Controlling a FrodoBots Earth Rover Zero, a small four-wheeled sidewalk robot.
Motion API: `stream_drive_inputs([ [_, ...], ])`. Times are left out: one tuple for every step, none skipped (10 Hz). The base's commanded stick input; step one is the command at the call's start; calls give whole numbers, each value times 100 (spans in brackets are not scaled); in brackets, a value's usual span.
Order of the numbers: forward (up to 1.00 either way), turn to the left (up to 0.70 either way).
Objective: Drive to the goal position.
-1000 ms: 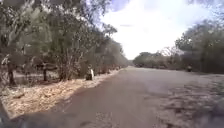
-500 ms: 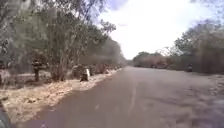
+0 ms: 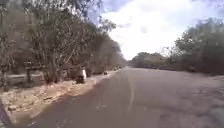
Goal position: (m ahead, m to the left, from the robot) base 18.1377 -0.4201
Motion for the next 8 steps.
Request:
stream_drive_inputs([
  [70,0],
  [70,0],
  [70,0],
  [70,0],
  [70,0],
  [70,0],
  [70,0],
  [70,-11],
])
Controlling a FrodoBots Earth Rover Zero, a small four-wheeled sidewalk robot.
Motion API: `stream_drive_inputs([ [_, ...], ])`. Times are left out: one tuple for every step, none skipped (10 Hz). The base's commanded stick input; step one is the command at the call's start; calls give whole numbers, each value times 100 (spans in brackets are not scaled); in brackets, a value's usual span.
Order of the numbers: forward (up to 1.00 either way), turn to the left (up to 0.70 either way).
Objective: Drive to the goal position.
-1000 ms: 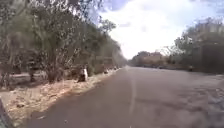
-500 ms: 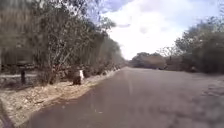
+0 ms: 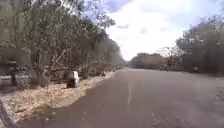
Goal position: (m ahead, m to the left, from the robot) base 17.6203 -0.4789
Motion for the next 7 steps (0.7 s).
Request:
stream_drive_inputs([
  [70,-26],
  [70,0],
  [70,0],
  [70,0],
  [70,0],
  [70,0],
  [70,0],
])
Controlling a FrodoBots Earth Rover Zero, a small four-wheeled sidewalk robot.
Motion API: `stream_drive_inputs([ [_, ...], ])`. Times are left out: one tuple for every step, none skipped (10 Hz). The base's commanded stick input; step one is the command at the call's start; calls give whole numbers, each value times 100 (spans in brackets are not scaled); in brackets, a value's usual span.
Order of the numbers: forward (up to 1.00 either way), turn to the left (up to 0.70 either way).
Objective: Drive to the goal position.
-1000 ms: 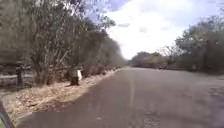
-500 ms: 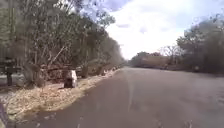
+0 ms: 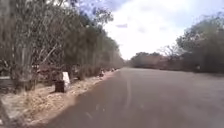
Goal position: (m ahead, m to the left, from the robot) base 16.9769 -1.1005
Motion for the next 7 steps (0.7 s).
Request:
stream_drive_inputs([
  [70,0],
  [70,0],
  [70,0],
  [70,0],
  [70,0],
  [70,0],
  [70,0],
])
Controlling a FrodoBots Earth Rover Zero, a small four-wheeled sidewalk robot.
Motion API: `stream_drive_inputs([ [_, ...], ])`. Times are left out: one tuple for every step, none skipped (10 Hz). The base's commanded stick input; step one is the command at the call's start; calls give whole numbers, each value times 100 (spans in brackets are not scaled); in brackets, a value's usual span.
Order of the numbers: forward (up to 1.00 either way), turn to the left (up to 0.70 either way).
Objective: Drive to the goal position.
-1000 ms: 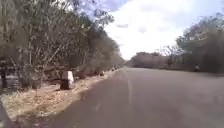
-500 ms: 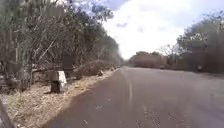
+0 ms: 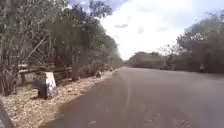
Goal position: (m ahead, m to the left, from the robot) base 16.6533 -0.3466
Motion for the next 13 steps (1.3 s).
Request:
stream_drive_inputs([
  [70,0],
  [70,0],
  [70,0],
  [70,0],
  [70,0],
  [70,0],
  [70,0],
  [70,0],
  [70,0],
  [70,0],
  [70,0],
  [70,0],
  [70,0],
])
